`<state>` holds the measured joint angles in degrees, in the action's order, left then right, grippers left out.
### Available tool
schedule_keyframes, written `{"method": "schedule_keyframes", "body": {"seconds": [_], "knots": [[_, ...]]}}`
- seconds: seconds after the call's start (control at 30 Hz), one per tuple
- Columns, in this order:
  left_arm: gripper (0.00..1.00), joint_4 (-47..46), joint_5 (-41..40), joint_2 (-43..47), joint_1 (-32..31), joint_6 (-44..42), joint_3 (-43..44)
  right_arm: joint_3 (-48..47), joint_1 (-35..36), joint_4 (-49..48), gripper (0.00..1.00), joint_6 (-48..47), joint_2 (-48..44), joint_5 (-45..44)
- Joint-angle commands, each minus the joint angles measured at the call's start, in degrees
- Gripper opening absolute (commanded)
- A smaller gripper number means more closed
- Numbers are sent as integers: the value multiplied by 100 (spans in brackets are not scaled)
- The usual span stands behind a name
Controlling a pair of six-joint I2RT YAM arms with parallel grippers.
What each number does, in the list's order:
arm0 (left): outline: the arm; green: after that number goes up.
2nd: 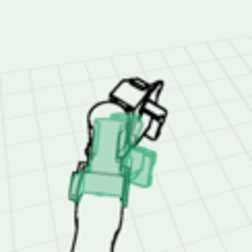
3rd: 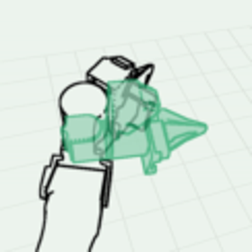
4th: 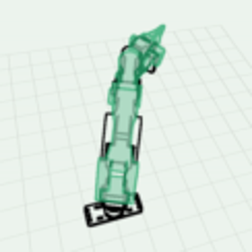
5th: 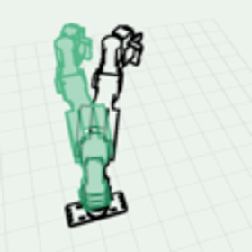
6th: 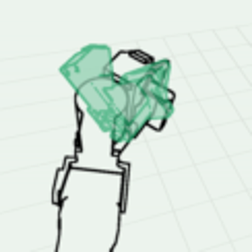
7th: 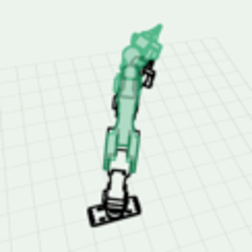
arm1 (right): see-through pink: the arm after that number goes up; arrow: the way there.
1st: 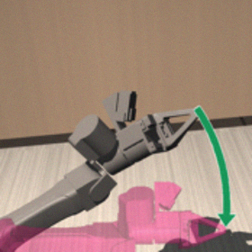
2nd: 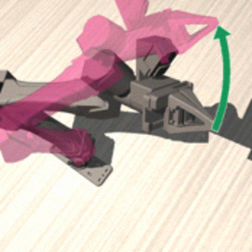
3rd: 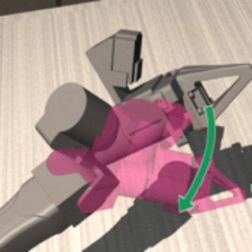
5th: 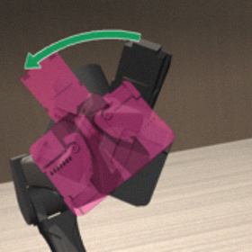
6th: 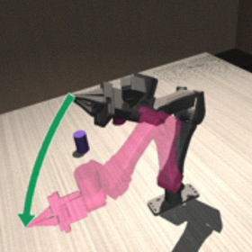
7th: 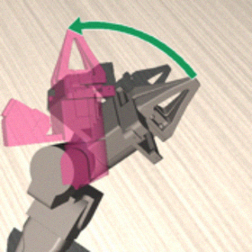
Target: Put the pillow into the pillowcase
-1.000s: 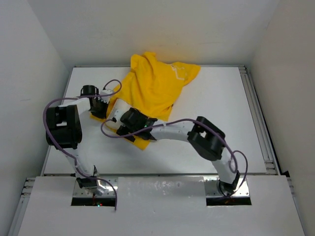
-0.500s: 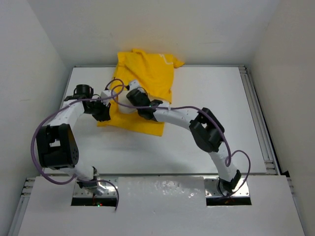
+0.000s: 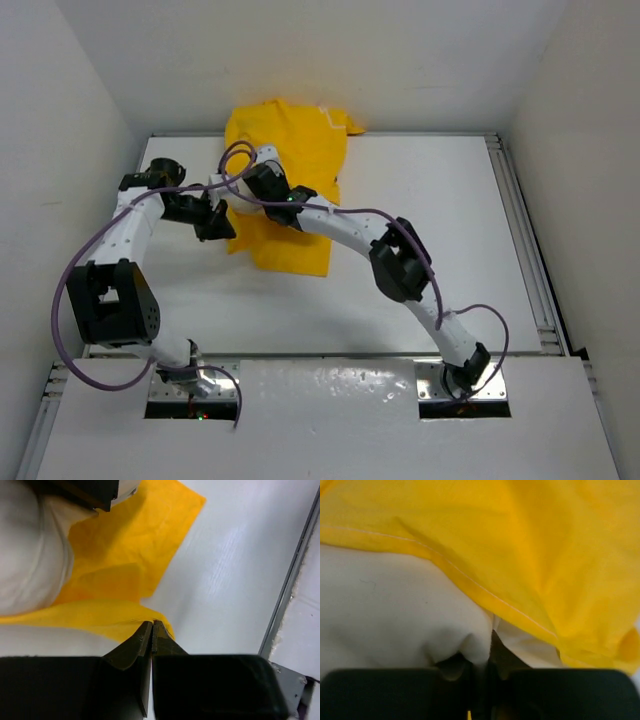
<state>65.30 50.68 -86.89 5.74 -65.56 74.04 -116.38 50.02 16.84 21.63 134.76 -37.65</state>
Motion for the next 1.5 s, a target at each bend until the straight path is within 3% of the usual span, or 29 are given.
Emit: {"method": "schedule_keyframes", "body": {"seconds": [0.0, 0.03, 0.07, 0.1, 0.23, 0.3, 0.33, 0.37, 0.43, 0.47, 0.5, 0.53, 0.57, 0.7, 0.83, 0.97, 1.1, 1.2, 1.23, 1.4, 1.47], "knots": [[0, 829, 689, 155, 101, -196, -319, -920, -378, 266, 48, 616, 638, 1767], [0, 426, 576, 190, 225, 232, -416, -887, -396, 380, 70, 414, 587, 2144], [0, 153, 410, 225, 339, 498, -512, -721, -396, 425, 81, 291, 439, 2322], [0, -68, 43, 251, 532, 692, -783, -433, -336, 399, 98, 150, -67, 2358], [0, -886, -847, 305, 788, 1308, -1391, 2058, -361, -197, 99, -229, -2028, 2445], [0, -1010, -1050, 296, 797, 1396, -1567, 2479, -457, -478, 99, -72, -2837, 2788], [0, -1062, -1225, 278, 806, 1440, -1673, 3715, -519, -706, 99, 155, -3555, 3068], [0, -1133, -1279, 278, 824, 1510, -1708, 4093, -598, -795, 96, 297, -3849, 3184], [0, -1230, -1454, 322, 850, 1625, -1761, 5084, -651, -936, 76, 743, -4324, 3255], [0, -1326, -1516, 339, 867, 1738, -1805, 5333, -677, -928, 44, 877, -4614, 3316], [0, -1353, -1630, 366, 868, 1774, -1805, 5580, -721, -859, 29, 1061, -4712, 3238], [0, -1370, -1683, 409, 868, 1801, -1814, 6008, -774, -814, 22, 1472, -4792, 3133], [0, -1344, -1719, 427, 859, 1827, -1814, 6187, -835, -788, 21, 1685, -4853, 2975], [0, -1265, -1929, 515, 745, 1863, -1831, 6602, -1353, -595, 78, 2319, -4592, 2738], [0, -1318, -2000, 673, 674, 1924, -1946, 6085, -1381, -279, 89, 2171, -3889, 2359], [0, -1335, -2009, 814, 666, 1986, -2025, 5925, -1329, -443, 88, 2197, -3281, 2507], [0, -1327, -2088, 849, 674, 1986, -2051, 5872, -1196, -401, 71, 2529, -2790, 2630], [0, -1292, -2044, 858, 683, 2012, -1964, 6265, -1389, -777, 29, 2994, -2744, 3313], [0, -1239, -2018, 858, 683, 2021, -1894, 6450, -1503, -979, 0, 3110, -2814, 3404], [0, -836, -1597, 858, 753, 2021, -1525, 7137, -1776, -1901, 0, 3173, -3648, 3747], [0, -660, -1264, 867, 893, 2021, -1053, 7199, -1908, -2157, 0, 3181, -4447, 4063]]}}
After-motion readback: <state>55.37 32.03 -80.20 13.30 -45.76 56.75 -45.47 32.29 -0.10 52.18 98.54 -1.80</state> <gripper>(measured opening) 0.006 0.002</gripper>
